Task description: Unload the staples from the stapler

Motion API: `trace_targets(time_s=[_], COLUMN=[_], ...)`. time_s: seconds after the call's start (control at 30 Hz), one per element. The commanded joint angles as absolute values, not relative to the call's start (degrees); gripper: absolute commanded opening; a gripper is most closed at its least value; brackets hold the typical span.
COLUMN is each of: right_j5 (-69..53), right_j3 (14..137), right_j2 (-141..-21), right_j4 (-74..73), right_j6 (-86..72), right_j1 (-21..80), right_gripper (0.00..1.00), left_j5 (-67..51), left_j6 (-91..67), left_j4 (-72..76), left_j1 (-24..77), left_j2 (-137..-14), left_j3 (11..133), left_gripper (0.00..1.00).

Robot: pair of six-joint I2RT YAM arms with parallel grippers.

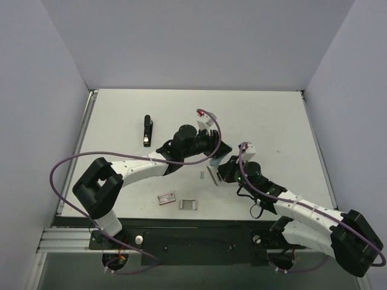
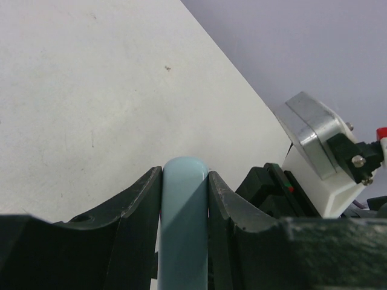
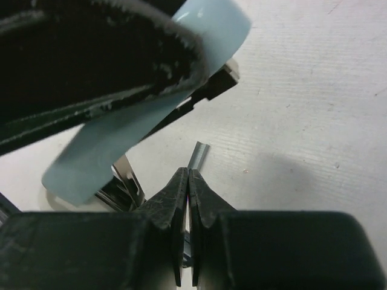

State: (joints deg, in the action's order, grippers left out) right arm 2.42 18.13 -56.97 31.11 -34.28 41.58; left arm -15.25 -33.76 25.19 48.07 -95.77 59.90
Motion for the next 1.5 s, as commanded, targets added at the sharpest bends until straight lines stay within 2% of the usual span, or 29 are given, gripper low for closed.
trace_targets(time_s=[0.0, 0.47, 0.93, 1.47], right_j5=[-3.0, -2.3, -1.0, -1.0], right_j3=[17.2, 17.8, 17.5, 13.7], right_j2=[-57.7, -56.7, -52.4, -51.3], right_j4=[36.6, 36.0, 34.2, 38.8], right_j6=[-36.6, -35.9, -34.5, -38.8], right_j1=[41.8, 41.8, 41.8, 41.7], right_gripper=[0.00, 0.00, 0.00, 0.00], left_j5=[-13.4, -10.4, -5.5, -1.1], left_j6=[-33.4, -30.3, -27.3, -26.2], left_j4=[31.2, 27.5, 24.4, 25.2], left_j1=[48.3, 50.8, 54.8, 55.1], left_j2=[-96.2, -98.8, -98.3, -97.7], left_j3=[66.0, 68.4, 65.3, 64.0], left_gripper=[0.00, 0.00, 0.00, 0.00])
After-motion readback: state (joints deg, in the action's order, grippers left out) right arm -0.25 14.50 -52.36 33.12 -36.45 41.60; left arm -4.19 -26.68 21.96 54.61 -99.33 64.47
